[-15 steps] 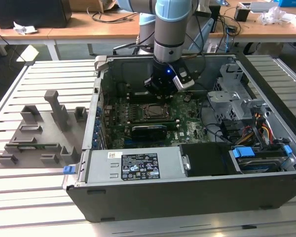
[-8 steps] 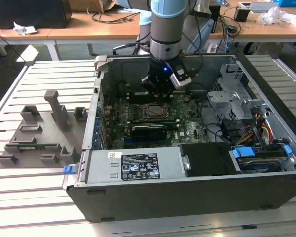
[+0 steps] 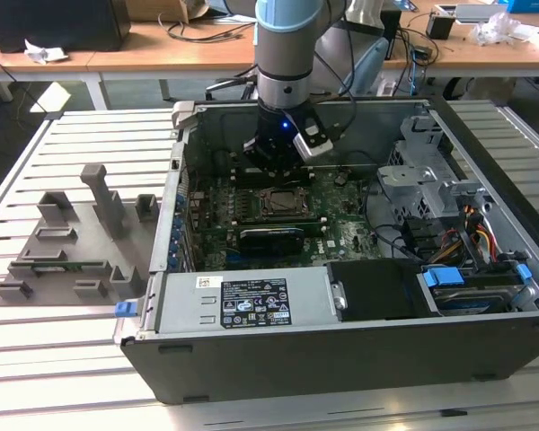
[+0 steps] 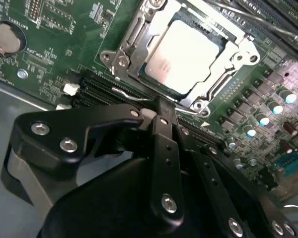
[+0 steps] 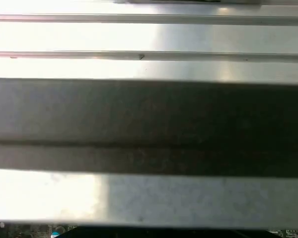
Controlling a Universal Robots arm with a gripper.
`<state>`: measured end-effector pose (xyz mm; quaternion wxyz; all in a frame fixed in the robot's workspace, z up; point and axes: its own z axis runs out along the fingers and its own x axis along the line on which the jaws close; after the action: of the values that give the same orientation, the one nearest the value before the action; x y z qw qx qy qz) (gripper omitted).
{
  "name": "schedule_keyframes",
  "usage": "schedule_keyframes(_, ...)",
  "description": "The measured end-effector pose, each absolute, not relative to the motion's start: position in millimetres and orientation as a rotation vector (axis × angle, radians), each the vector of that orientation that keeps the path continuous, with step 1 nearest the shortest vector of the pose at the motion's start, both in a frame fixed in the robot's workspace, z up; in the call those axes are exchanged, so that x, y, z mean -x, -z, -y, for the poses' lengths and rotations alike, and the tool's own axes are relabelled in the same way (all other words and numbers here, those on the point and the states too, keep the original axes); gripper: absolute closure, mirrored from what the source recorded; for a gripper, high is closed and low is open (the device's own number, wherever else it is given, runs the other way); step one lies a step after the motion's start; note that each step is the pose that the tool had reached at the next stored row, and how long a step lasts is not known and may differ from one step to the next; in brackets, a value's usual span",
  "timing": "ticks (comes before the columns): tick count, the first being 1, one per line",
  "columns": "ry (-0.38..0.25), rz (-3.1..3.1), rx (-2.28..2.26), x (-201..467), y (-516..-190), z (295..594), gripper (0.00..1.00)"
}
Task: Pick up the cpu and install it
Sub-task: 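Install the first cpu locking lever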
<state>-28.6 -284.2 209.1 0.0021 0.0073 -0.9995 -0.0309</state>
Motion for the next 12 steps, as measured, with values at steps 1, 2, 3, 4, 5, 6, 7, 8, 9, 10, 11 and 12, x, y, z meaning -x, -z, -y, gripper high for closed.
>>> schedule_keyframes(1,0.097,3.136,-0.026,28,-209,284,0.89)
schedule_keyframes(2,0.097,3.136,-0.029,27,-209,283,0.89)
schedule_keyframes(3,0.097,3.135,-0.031,27,-209,282,0.89)
schedule_keyframes(4,0.097,3.135,-0.034,26,-209,282,0.89)
schedule_keyframes(5,0.097,3.135,-0.037,25,-209,281,0.89)
schedule_keyframes(6,0.097,3.135,-0.041,24,-209,281,0.89)
schedule_keyframes(7,0.097,3.135,-0.044,23,-209,281,0.89)
schedule_keyframes(8,0.097,3.134,-0.049,21,-209,281,0.89)
schedule_keyframes(9,0.097,3.133,-0.052,20,-209,281,0.89)
schedule_keyframes(10,0.097,3.133,-0.055,19,-209,281,0.89)
schedule_keyframes(11,0.097,3.132,-0.059,17,-209,281,0.89)
schedule_keyframes(12,0.097,3.132,-0.062,16,-209,280,0.89)
